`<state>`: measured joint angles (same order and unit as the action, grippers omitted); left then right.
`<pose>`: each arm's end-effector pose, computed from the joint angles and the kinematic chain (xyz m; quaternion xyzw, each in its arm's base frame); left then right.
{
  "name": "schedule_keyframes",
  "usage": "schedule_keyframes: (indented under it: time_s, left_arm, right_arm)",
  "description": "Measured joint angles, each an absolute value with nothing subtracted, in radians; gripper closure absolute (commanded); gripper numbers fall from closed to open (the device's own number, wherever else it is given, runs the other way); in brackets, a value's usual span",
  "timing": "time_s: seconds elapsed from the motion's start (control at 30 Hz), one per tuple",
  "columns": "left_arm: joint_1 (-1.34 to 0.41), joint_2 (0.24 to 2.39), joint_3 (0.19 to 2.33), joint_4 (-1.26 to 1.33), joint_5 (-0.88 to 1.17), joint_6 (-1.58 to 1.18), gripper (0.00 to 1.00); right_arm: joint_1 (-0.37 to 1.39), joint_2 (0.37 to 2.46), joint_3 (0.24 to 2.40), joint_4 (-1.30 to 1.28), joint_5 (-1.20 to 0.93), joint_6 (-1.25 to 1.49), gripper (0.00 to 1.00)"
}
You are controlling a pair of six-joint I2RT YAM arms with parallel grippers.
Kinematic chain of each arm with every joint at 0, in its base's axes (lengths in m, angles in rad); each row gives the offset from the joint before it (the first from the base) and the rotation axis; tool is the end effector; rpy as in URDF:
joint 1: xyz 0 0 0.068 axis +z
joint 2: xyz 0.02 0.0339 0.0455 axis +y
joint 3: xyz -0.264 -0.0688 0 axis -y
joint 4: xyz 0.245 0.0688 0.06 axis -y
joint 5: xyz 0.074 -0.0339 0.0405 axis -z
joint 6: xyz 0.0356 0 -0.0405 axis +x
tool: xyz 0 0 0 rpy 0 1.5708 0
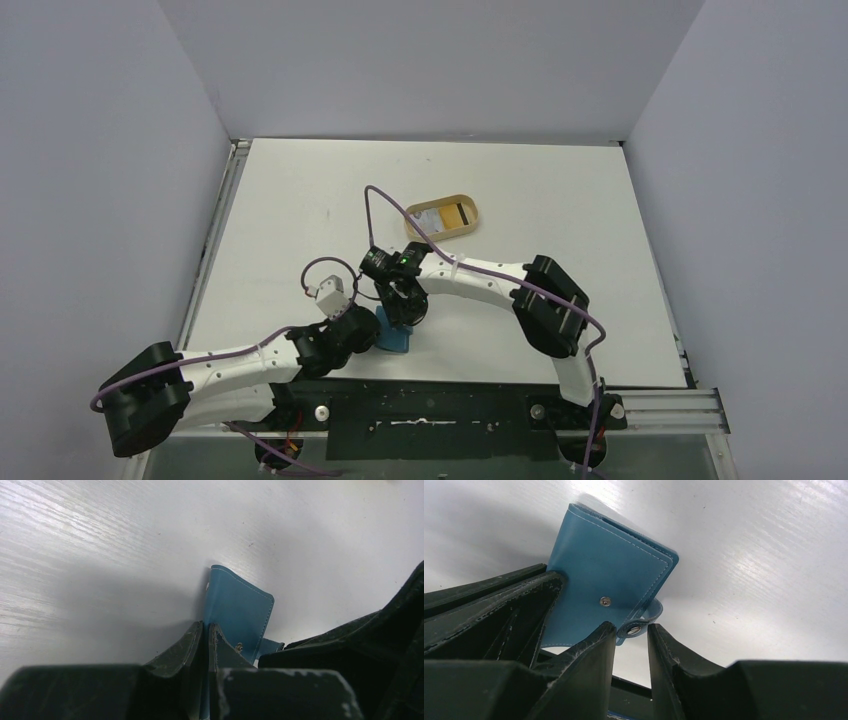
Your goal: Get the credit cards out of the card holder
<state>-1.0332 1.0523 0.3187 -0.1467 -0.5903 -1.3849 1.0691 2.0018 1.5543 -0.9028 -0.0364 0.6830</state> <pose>0.1078 -0.1421 0.1435 -0.2544 0.8692 -0.2060 0.3706 0.1918 0.3523 0.1945 -0.1926 0.9749 0.0961 0.0565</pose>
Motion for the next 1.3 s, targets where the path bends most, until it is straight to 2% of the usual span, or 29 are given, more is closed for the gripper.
schedule_keyframes:
  time_s: [0.57, 1.0, 1.3]
  left_arm:
    - [-1.033, 1.052, 0.318, -0.147, -0.590, -1.387, 1.00]
    - [-1.033, 1.052, 0.318, -0.147, -0.590, -1.387, 1.00]
    - [-1.033, 1.052, 0.318, -0.147, -0.590, -1.387, 1.00]
  right_arm:
    - [1.069, 2.005, 1.554, -0.914, -0.004, 0.687, 0.81]
    - [1.069, 2.005, 1.554, -0.914, -0.004, 0.687, 0.83]
    - [1.069, 2.005, 1.554, -0.914, -0.004, 0.687, 0.78]
